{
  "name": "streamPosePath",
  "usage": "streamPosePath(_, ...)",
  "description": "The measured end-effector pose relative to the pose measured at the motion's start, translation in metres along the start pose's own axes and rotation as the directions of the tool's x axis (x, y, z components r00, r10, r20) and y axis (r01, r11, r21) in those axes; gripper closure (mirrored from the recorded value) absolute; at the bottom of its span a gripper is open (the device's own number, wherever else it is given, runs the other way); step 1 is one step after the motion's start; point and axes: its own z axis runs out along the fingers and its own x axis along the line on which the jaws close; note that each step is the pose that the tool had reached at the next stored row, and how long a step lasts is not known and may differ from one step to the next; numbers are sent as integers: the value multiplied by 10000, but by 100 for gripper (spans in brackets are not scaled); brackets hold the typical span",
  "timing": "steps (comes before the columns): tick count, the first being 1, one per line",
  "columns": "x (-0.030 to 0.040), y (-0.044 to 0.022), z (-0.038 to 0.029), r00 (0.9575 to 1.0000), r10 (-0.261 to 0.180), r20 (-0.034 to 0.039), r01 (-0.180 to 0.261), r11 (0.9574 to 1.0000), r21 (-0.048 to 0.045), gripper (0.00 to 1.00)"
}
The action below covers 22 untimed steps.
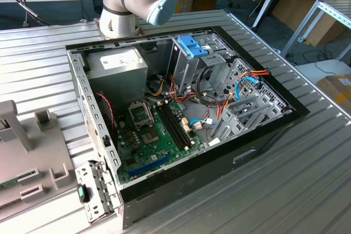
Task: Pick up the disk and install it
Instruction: 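Pick up the disk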
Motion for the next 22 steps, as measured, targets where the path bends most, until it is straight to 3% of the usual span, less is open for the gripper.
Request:
streamPosePath(9, 0, 0, 1, 10000, 1, -3, -1, 10000, 2, 62)
streamPosePath(10, 0, 0, 1, 10000, 0, -3, 0, 10000, 2, 56)
streamPosePath(14, 0, 0, 2, 9998, -180, -7, 180, 9998, -1, 56)
streamPosePath(17, 12, 0, 8, 9998, -186, -59, 186, 9998, 2, 56)
streamPosePath(19, 23, -3, 11, 9997, -185, -136, 185, 9998, -3, 56)
streamPosePath(22, 24, -29, 15, 9997, -188, -146, 187, 9998, -3, 56)
